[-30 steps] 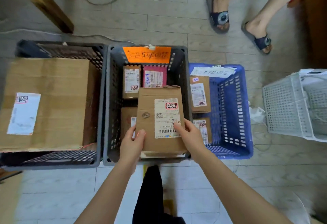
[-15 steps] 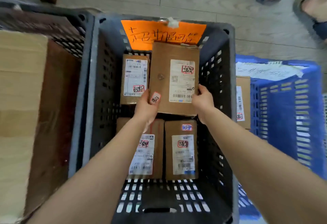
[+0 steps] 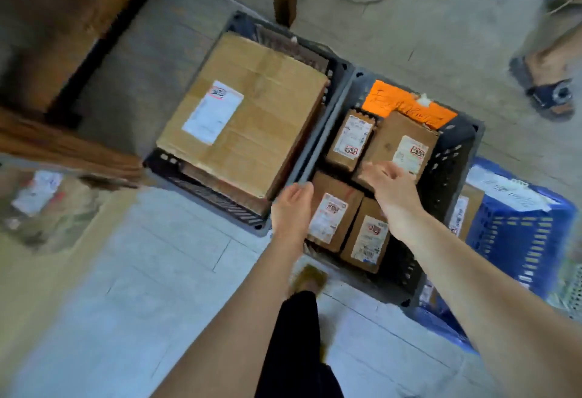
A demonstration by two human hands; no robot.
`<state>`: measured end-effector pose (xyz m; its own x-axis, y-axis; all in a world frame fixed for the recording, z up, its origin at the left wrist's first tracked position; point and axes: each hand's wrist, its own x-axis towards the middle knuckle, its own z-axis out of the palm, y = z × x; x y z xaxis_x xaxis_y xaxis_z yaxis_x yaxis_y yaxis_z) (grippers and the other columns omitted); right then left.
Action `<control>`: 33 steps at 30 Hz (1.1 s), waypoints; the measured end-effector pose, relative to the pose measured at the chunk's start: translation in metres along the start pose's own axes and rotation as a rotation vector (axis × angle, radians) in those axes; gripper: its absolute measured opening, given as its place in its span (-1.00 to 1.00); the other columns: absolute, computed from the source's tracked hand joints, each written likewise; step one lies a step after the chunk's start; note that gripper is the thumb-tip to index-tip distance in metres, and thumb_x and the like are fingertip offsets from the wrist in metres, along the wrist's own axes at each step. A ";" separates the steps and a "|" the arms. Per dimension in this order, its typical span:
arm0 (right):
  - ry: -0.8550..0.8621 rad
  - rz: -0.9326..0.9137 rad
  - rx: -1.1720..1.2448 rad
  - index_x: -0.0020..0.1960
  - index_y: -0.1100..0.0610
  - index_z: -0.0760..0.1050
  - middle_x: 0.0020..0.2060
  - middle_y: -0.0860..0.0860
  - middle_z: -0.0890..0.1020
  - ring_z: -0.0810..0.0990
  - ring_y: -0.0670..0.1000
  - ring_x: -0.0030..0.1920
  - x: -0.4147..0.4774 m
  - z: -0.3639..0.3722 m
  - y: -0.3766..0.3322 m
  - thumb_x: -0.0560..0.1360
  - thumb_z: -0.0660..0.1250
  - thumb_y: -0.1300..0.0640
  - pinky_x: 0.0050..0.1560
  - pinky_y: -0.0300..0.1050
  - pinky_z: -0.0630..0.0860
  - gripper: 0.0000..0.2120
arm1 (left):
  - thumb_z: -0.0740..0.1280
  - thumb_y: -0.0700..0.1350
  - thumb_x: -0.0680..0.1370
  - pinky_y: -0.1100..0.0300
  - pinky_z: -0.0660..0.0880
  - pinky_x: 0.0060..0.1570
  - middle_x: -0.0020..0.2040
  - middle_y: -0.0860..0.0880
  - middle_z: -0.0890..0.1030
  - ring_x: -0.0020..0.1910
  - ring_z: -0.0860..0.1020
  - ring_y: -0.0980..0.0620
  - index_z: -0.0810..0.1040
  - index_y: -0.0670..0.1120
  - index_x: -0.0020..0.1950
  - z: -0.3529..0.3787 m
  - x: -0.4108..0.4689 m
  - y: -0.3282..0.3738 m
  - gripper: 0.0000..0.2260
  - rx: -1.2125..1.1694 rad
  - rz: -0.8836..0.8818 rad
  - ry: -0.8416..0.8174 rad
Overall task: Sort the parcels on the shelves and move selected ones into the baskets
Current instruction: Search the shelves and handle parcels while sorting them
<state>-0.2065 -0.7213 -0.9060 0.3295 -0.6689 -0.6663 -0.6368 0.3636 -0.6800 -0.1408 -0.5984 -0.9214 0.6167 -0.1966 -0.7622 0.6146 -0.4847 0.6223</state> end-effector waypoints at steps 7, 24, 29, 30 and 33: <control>-0.303 -0.130 -0.191 0.28 0.22 0.42 0.28 0.12 0.49 0.46 0.14 0.27 -0.165 0.123 -0.044 0.51 0.29 0.06 0.33 0.12 0.34 -0.60 | 0.23 -0.10 0.55 0.14 0.29 -0.14 -0.22 -0.05 0.45 -0.19 0.38 -0.04 0.37 0.03 -0.38 -0.202 -0.108 -0.023 -0.72 -0.186 -0.059 0.257; -0.601 -0.419 -0.587 0.23 0.26 0.46 0.13 0.15 0.59 0.54 0.08 0.07 -0.463 0.573 0.164 0.46 0.35 0.19 0.03 -0.15 0.37 -0.64 | 0.23 -0.11 0.54 0.21 0.15 -0.39 -0.29 0.02 0.33 -0.37 0.26 0.11 0.25 0.06 -0.36 -0.707 -0.179 -0.343 -0.70 -0.294 -0.107 0.663; -0.695 -0.495 -0.633 0.27 0.25 0.42 0.17 0.23 0.55 0.54 0.09 0.07 -0.436 0.676 0.239 0.48 0.33 0.19 0.19 0.05 0.46 -0.62 | 0.21 -0.13 0.54 0.16 0.17 -0.30 -0.39 -0.07 0.28 -0.35 0.26 -0.03 0.29 -0.08 -0.36 -0.765 -0.096 -0.424 -0.73 -0.235 -0.132 0.737; -0.704 -0.537 -0.642 0.27 0.25 0.43 0.16 0.23 0.55 0.54 0.09 0.09 -0.425 0.697 0.255 0.48 0.33 0.19 0.17 0.01 0.46 -0.62 | 0.20 -0.12 0.54 0.15 0.21 -0.30 -0.40 -0.10 0.31 -0.34 0.31 -0.06 0.32 -0.11 -0.35 -0.772 -0.074 -0.438 -0.74 -0.222 -0.133 0.744; -0.732 -0.699 -0.687 0.26 0.24 0.45 0.18 0.21 0.56 0.54 0.10 0.15 -0.386 0.763 0.300 0.49 0.33 0.20 0.02 -0.27 0.37 -0.64 | 0.20 -0.07 0.56 0.05 0.43 0.11 0.14 -0.25 0.55 0.16 0.49 -0.20 0.45 -0.22 0.23 -0.785 0.000 -0.482 -0.68 -0.189 -0.118 0.770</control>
<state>0.0068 0.1402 -1.0868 0.9215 0.0202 -0.3877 -0.3279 -0.4943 -0.8051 -0.0514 0.3044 -1.0817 0.6659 0.5241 -0.5309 0.7276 -0.2995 0.6171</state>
